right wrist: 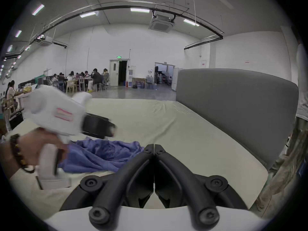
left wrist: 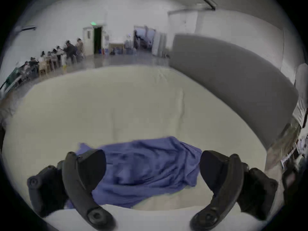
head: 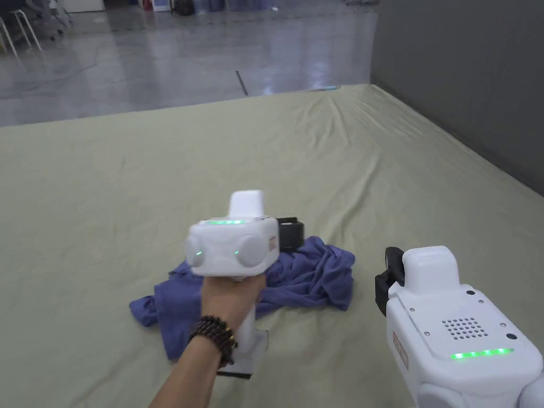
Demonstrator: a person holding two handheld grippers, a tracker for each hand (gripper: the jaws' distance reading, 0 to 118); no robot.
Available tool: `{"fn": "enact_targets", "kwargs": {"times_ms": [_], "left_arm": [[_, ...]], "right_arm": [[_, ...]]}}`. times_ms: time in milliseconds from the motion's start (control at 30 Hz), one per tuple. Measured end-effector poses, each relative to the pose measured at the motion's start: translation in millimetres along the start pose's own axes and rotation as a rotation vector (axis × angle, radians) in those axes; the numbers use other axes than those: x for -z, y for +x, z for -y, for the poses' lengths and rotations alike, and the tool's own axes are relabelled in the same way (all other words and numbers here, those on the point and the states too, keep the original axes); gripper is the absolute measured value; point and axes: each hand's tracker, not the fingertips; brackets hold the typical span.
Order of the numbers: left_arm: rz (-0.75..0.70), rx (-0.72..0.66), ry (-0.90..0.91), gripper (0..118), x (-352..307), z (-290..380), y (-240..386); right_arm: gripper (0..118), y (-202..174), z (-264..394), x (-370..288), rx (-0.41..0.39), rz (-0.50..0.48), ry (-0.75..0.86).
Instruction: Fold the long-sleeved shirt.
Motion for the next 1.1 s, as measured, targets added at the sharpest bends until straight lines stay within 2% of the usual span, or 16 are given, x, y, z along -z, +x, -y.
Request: {"fn": "enact_targets", "kwargs": {"times_ms": [33, 67, 100, 133, 233, 300, 400, 467, 733, 767, 800, 833, 867, 933, 1000, 1100], "left_arm": [[-0.016, -0.006, 0.044, 96, -23.0, 8.2, -18.0], [-0.052, -0.010, 0.107, 61, -51.8, 17.2, -27.3], [-0.092, 0.000, 0.140, 34, -78.6, 27.3, -35.5], [-0.132, 0.019, 0.156, 21, -101.1, 38.8, -41.7], [-0.166, 0.019, 0.209, 5, -177.6, 80.8, -57.9], [-0.231, -0.025, 0.208, 0, -210.8, 107.8, -69.9], [-0.288, -0.089, 0.200, 0, -241.2, 141.3, -85.9], [-0.283, -0.140, 0.149, 0, -233.3, 158.6, -114.2], [-0.181, -0.125, 0.125, 0, -215.8, 132.3, -105.5], [-0.171, -0.126, 0.089, 6, -200.6, 125.8, -107.8], [-0.183, -0.139, 0.055, 33, -182.9, 119.7, -110.5], [-0.173, -0.148, 0.024, 78, -172.1, 116.6, -112.0], [-0.114, -0.166, -0.042, 115, -147.9, 114.3, -119.1], [-0.056, -0.172, -0.108, 113, -108.2, 113.7, -127.3], [-0.124, -0.155, -0.222, 113, -66.4, 117.3, -133.4], [-0.118, -0.127, -0.349, 109, -13.7, 129.2, -136.7]], "right_arm": [[2, -4.4, -4.9, -1.7, 0.016, -0.015, 0.005], [2, -8.9, -9.2, -4.6, 0.030, -0.032, 0.012], [2, -15.1, -13.6, -7.8, 0.039, -0.043, 0.020], [2, -19.7, -16.6, -12.2, 0.045, -0.047, 0.023], [2, -31.7, -19.2, -27.1, 0.057, -0.078, 0.014], [2, -38.9, -14.6, -39.2, 0.050, -0.080, 0.021], [2, -46.6, -5.6, -55.0, 0.038, -0.064, 0.028], [2, -47.8, -1.4, -60.8, 0.044, -0.066, 0.022], [2, -52.2, -9.6, -58.5, 0.043, -0.084, -0.007], [2, -51.0, -9.4, -57.1, 0.040, -0.083, -0.010], [2, -50.0, -8.6, -54.4, 0.037, -0.083, -0.015], [2, -49.2, -7.3, -51.7, 0.035, -0.082, -0.020], [2, -48.1, -5.4, -48.2, 0.036, -0.079, -0.027], [2, -44.2, -0.9, -40.3, 0.039, -0.077, -0.043], [2, -40.8, 1.6, -28.6, 0.036, -0.083, -0.061], [2, -36.3, 3.5, -18.1, 0.016, -0.060, -0.086]]}}
